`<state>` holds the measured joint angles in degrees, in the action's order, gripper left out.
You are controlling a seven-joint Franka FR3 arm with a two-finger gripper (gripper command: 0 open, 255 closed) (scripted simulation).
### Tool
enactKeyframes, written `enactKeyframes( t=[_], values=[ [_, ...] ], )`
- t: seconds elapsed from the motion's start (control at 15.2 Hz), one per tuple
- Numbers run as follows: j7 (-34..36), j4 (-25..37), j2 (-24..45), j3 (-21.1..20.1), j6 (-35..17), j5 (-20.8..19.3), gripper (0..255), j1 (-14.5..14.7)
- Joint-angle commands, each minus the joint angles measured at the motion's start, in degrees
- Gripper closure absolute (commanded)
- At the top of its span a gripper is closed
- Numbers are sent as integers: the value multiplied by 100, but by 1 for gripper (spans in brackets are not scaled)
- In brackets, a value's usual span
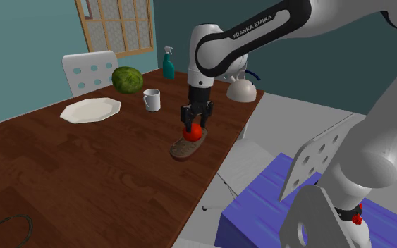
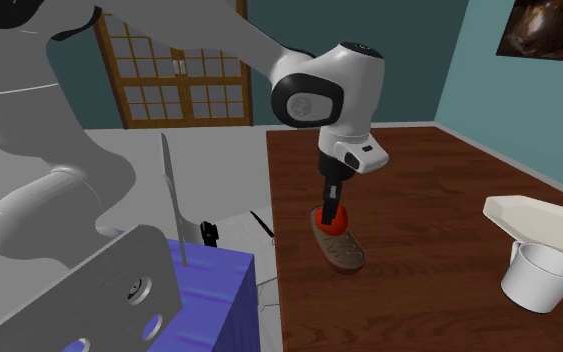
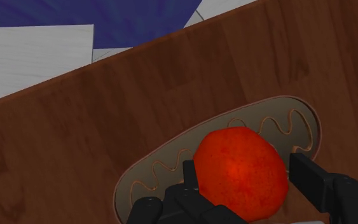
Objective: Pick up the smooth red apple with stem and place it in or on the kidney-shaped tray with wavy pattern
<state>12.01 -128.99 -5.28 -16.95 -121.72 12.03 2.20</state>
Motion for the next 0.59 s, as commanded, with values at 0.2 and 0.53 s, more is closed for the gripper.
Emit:
enactKeyframes(
  t=[0.2,0.53],
  values=[
    [10,-19,53,-11,-4,-4,0,11],
    [2,-20,42,-6,6,-3,0,7]
  ],
)
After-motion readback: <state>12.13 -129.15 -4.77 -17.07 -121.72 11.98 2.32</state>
